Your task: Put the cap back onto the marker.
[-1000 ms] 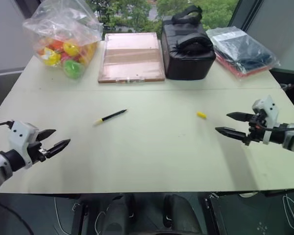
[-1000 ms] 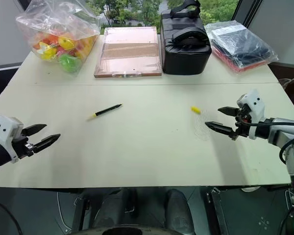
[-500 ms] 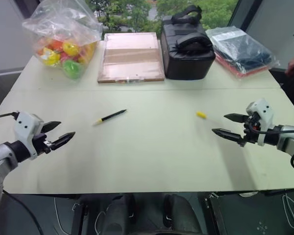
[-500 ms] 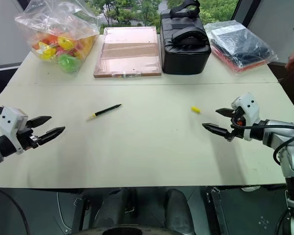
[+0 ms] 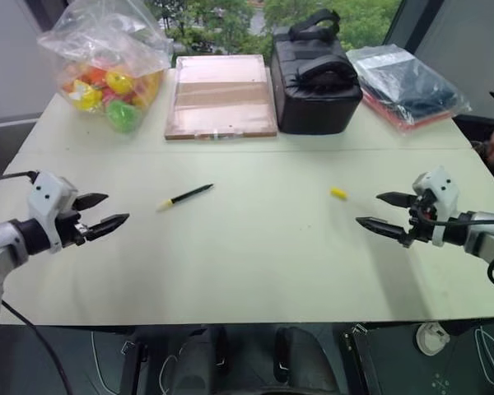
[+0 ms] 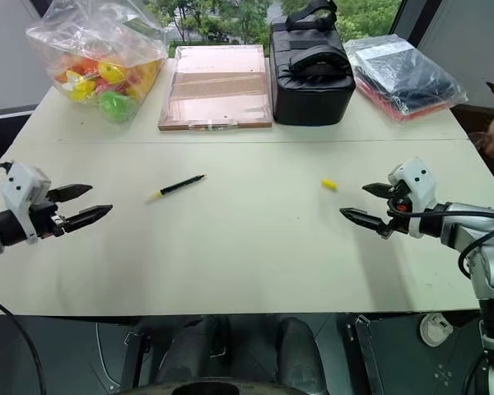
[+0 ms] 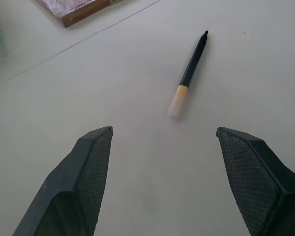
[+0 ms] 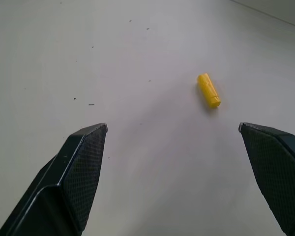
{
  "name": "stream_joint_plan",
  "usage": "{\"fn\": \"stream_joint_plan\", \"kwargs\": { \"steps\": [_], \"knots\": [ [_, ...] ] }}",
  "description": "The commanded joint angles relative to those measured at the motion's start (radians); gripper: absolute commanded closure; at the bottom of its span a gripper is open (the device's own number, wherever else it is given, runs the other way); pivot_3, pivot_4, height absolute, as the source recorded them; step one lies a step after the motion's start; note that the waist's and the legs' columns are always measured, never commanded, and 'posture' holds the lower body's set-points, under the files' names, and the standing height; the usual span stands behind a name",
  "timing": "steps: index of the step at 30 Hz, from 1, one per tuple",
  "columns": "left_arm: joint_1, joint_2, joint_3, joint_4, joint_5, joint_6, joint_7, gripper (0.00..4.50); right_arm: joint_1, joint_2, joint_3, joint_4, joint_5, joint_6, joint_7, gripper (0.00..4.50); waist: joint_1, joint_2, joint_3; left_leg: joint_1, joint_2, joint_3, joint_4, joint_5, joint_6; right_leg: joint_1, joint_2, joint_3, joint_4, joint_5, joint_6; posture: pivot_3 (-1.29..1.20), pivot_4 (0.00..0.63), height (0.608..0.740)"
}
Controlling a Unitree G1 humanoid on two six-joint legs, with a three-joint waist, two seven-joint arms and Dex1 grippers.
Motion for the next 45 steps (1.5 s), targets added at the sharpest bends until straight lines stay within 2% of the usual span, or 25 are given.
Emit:
{"fn": "stream_joint_plan", "kwargs": {
  "steps": [1,4,6,11,15,28,45],
  "knots": [
    [-0.1,0.027,-0.073,0.103,0.043,-0.076,-0.088,0.97,-0.046,0.004,0.004,-0.046,0.012,-0.002,0.003,0.06,-0.001,0.0,0.0,0.0,0.0,0.0,0.0,0.0,0.0,0.0,0.0,0.0,0.0,0.0,0.001,0.0,0.15,0.74],
    [-0.309,-0.013,-0.206,0.313,0.114,-0.15,-0.186,0.97,-0.106,0.02,0.038,-0.087,0.023,0.011,-0.002,0.06,0.005,0.0,0.0,0.0,-0.001,0.001,0.001,0.0,0.0,0.0,0.0,0.0,0.001,0.001,0.002,0.0,0.15,0.74],
    [-0.403,-0.048,-0.247,0.434,0.142,-0.188,-0.215,0.97,-0.132,0.037,0.044,-0.1,0.031,0.016,-0.011,0.06,0.003,0.0,0.0,-0.001,-0.002,0.002,0.002,0.001,0.0,0.0,0.002,0.0,0.001,0.002,0.003,0.0,0.15,0.74],
    [-0.559,-0.133,-0.303,0.675,0.202,-0.294,-0.262,0.97,-0.162,0.069,0.049,-0.124,0.039,0.022,-0.027,0.06,-0.001,-0.001,0.0,-0.002,-0.002,0.003,0.002,0.001,0.0,0.0,0.003,0.0,0.002,0.003,0.005,0.0,0.15,0.74],
    [-0.664,-0.231,-0.352,0.825,0.249,-0.37,-0.299,0.97,-0.108,0.073,0.033,-0.163,0.033,0.014,-0.037,0.06,0.008,-0.001,0.0,-0.003,-0.002,0.003,0.004,0.001,0.001,0.0,0.003,0.0,0.002,0.003,0.006,0.0,0.15,0.74],
    [-0.786,-0.352,-0.352,1.068,0.331,-0.504,-0.244,0.97,-0.003,0.088,-0.016,-0.217,0.037,-0.006,-0.08,0.06,0.019,-0.002,0.0,-0.004,-0.002,0.002,0.006,0.001,0.001,0.0,0.003,0.0,0.002,0.004,0.006,0.0,0.15,0.74],
    [-0.817,-0.422,-0.347,1.158,0.373,-0.549,-0.198,0.97,0.007,0.094,-0.002,-0.191,0.014,-0.047,-0.096,0.06,0.021,-0.002,0.0,-0.006,-0.002,0.0,0.012,0.0,0.003,0.001,0.003,0.0,0.004,0.004,0.007,0.0,0.15,0.74]
  ]
}}
